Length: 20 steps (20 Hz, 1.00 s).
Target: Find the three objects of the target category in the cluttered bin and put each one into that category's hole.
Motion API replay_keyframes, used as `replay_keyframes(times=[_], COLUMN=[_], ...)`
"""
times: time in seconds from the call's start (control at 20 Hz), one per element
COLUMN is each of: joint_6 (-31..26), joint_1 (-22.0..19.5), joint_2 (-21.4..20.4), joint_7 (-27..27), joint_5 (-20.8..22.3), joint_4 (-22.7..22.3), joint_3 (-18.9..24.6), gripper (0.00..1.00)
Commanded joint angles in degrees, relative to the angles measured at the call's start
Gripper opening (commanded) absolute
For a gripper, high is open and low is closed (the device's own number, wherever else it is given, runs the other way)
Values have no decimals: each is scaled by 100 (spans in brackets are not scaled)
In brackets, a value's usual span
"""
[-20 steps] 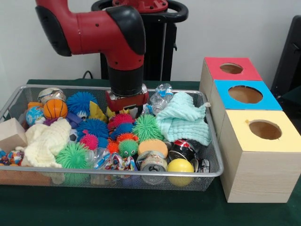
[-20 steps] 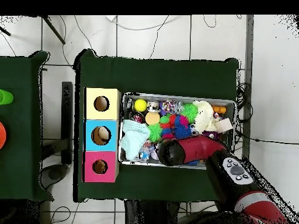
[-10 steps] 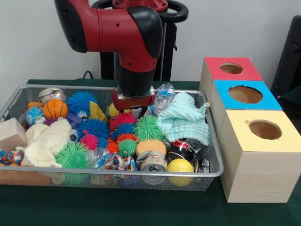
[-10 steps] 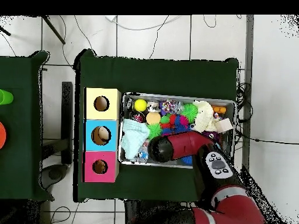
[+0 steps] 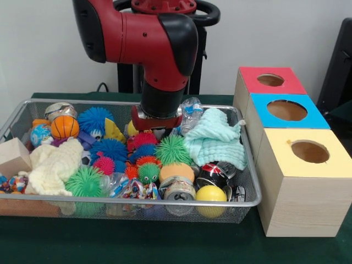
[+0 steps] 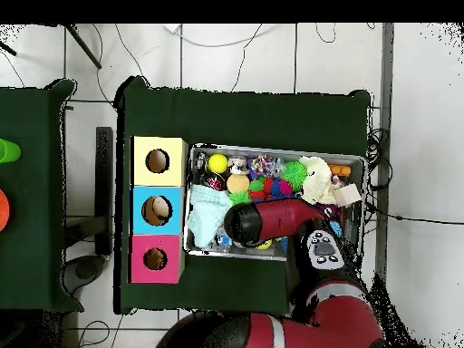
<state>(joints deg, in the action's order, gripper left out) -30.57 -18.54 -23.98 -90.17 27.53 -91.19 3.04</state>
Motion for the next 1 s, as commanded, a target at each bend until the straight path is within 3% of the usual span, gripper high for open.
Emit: replay_keyframes(times=[0.05,0.6,1.0], joint_6=[199,-373,-764], joint_1=[304,303,-291], joint_2=[305,602,740], joint_7=[-1689,-1080,152], joint_5=[-817,-1244,-1156], joint_4=[1055,1708,2026], joint_3=[142,111,678], gripper=[100,100,100])
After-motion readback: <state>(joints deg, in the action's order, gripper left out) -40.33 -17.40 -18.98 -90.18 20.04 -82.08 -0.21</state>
